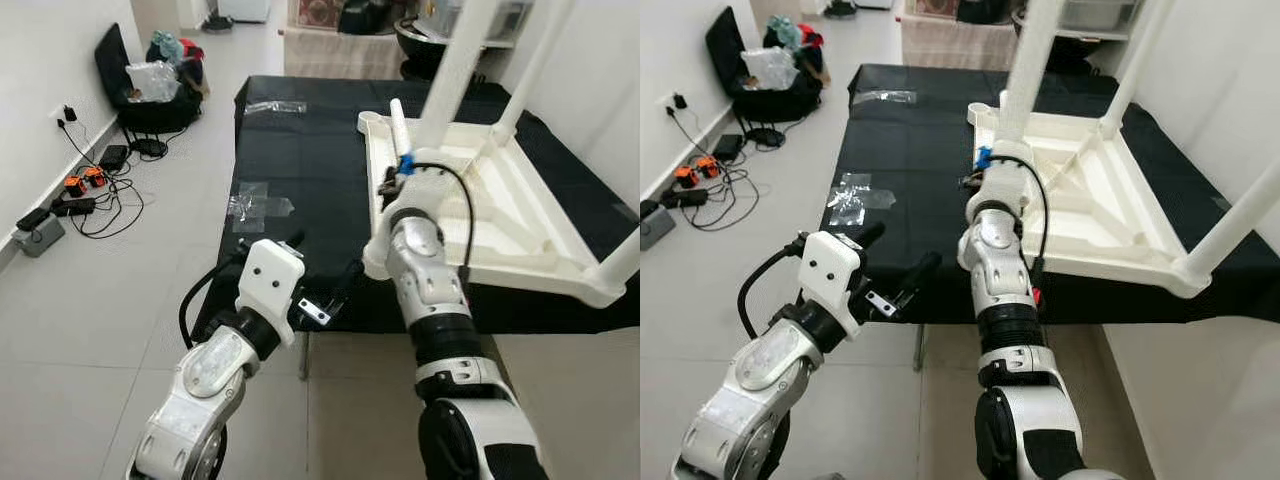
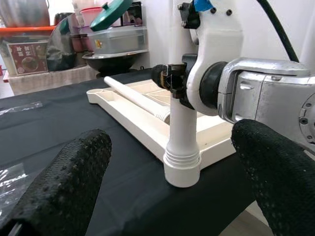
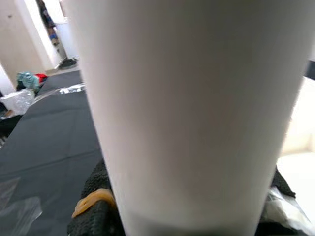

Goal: Building children table

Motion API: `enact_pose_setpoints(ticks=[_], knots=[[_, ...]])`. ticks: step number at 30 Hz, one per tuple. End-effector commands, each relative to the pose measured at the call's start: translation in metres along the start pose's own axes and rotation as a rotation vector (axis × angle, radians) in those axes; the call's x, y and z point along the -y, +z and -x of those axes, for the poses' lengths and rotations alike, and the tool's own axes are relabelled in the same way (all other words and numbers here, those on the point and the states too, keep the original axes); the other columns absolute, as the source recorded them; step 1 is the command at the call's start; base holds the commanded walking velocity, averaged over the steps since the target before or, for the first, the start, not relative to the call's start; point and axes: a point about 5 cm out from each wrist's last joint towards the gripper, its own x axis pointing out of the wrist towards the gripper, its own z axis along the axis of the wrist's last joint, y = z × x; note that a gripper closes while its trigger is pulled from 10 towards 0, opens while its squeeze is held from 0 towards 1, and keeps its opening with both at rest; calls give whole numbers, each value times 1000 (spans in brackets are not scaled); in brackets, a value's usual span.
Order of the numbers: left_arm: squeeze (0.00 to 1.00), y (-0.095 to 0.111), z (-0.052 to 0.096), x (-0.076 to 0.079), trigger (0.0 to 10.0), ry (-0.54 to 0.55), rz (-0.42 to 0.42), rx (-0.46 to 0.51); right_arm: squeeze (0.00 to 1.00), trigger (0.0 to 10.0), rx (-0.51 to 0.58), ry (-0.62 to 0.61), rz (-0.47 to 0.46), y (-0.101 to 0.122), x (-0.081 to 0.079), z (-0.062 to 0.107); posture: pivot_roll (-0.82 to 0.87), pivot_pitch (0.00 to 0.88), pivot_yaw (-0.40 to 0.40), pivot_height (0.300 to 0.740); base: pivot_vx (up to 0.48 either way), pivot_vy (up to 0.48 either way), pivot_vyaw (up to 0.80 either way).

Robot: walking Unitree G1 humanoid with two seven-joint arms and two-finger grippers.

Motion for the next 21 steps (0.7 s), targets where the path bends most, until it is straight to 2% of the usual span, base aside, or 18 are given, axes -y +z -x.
enact_pose_setpoints(ticks=[1, 2, 6, 7, 8, 9, 10, 12, 13, 15, 16, 17, 19, 21], knots=[[0, -4, -1, 1, 10000, -3, 4, -10, 0, 10000, 58, 125, -87, 14, -19, 0, 52, 16, -89, 740, 0, 0, 0], [0, -4, -1, 1, 10000, -3, 3, -11, 1000, 10000, 90, 220, -96, 20, -27, -1, 55, 16, -90, 740, 0, 0, 0], [0, -4, 0, 1, 10000, -2, 2, -11, 1000, 10000, 123, 309, -99, 29, -33, -3, 55, 15, -89, 740, 0, 0, 0], [0, -4, 0, 1, 10000, -1, 2, -11, 0, 10000, 108, 392, -99, 33, -37, -5, 56, 16, -92, 740, 0, 0, 0], [0, -4, 0, 1, 10000, -1, 2, -11, 0, 10000, 108, 392, -99, 33, -37, -5, 56, 16, -92, 740, 0, 0, 0], [0, -4, 0, 0, 10000, 0, -1, -10, 0, 10000, 68, 503, -79, 41, -37, -9, 55, 16, -91, 740, 0, 0, 0], [0, -4, 0, 0, 10000, 0, -1, -10, 0, 10000, 68, 503, -79, 41, -37, -9, 55, 16, -91, 740, 0, 0, 0], [0, -3, 1, 0, 10000, 1, 0, -9, 0, 10000, 12, 615, -140, 44, -37, -9, 55, 16, -91, 740, 0, 0, 0], [0, -3, 1, 0, 10000, 1, 0, -8, 0, 10000, -26, 770, -119, 41, -35, -6, 54, 18, -90, 740, 0, 0, 0], [0, -3, 0, 0, 10000, 0, 1, -8, 0, 10000, -95, 987, -53, 31, -27, 0, 53, 20, -89, 740, 0, 0, 0], [0, -3, 0, 0, 10000, 0, 1, -7, 0, 10000, -123, 1054, -24, 27, -24, 3, 52, 20, -89, 740, 0, 0, 0], [0, -3, 0, 0, 10000, 0, 1, -7, 0, 10000, -123, 1054, -24, 27, -24, 3, 52, 20, -89, 740, 0, 0, 0], [0, -3, 0, 0, 10000, -2, 2, -5, 0, 10000, -144, 1131, 13, 18, -19, 5, 51, 21, -88, 740, 0, 0, 0], [0, -3, 0, 0, 10000, -2, 2, -5, 0, 10000, -144, 1131, 13, 18, -19, 5, 51, 21, -88, 740, 0, 0, 0]])
